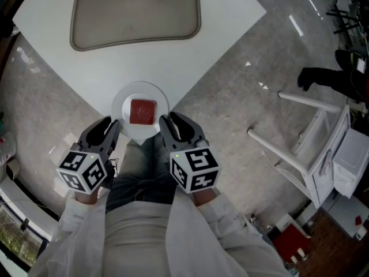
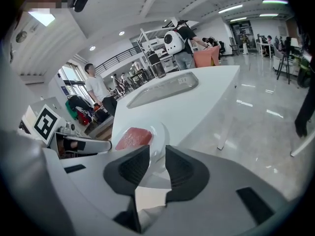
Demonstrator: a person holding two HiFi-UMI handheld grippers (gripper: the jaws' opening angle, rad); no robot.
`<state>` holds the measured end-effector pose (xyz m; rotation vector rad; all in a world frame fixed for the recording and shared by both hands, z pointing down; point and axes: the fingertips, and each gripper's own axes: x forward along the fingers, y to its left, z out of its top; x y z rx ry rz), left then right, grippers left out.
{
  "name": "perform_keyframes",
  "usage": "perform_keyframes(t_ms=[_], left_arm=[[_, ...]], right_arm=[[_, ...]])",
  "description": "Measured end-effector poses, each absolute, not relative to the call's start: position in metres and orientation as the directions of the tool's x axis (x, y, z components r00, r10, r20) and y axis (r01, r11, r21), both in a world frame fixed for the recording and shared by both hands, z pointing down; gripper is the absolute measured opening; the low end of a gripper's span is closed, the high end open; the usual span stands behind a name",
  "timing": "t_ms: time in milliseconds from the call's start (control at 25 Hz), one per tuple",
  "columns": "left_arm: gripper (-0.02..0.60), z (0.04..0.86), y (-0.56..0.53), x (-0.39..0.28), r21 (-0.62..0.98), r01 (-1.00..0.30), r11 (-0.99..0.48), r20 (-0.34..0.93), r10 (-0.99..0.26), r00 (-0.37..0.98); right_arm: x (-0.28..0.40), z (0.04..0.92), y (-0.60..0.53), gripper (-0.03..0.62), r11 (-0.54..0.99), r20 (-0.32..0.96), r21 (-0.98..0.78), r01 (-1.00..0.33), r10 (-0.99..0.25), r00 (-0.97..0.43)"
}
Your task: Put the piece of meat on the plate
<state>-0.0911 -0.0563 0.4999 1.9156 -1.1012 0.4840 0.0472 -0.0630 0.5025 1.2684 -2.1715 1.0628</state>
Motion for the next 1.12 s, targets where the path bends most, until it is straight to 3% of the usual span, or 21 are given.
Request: perform_keyframes(t_ms=[1120], left_arm=[[0.095,0.4994,-0.057,-0.0902,0.502,-0.842,-0.198,0.694,-0.489,0.529]], right_arm=[[0.0397,0.5058,-0.0629,0.086,0.318,0.667,-0.425,-0.847,-0.523,-0.531]])
